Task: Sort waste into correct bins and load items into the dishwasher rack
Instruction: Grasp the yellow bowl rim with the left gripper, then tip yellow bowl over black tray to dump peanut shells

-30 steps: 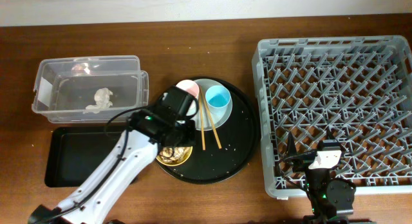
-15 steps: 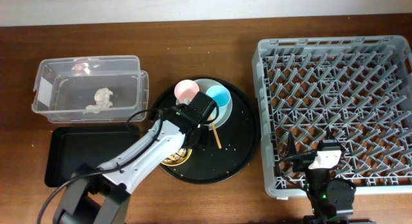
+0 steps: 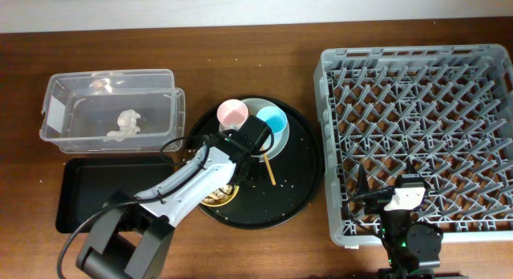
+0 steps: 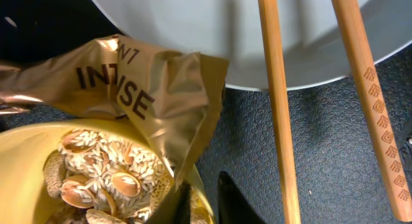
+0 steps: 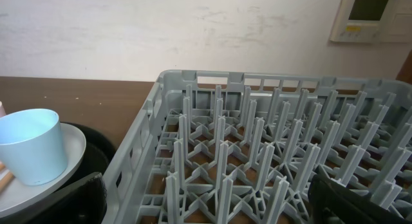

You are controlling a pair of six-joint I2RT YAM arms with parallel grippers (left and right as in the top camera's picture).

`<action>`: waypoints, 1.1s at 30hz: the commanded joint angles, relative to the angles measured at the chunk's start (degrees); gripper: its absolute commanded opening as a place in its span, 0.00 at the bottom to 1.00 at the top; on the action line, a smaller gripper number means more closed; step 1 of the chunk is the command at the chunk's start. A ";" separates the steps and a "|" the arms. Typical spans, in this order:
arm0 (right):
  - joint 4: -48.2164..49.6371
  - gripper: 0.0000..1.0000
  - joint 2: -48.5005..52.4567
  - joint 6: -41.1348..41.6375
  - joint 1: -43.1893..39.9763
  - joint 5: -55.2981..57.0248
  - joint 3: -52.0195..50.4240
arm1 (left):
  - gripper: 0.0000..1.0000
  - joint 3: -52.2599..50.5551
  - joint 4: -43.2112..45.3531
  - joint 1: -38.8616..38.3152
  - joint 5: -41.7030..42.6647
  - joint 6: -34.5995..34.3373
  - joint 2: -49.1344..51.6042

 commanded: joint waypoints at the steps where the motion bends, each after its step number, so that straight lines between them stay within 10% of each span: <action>1: -0.22 0.99 -0.33 0.07 0.37 0.68 -0.42 | 0.07 -0.15 0.28 -0.13 -0.70 0.37 0.37; 24: -0.22 0.98 -0.33 0.07 0.37 0.68 -0.42 | 0.00 4.42 -13.79 0.85 -0.61 0.35 -17.75; 33: -0.24 0.98 -0.33 0.07 0.37 0.68 -0.42 | 0.00 4.42 -19.67 20.33 11.13 7.48 -28.44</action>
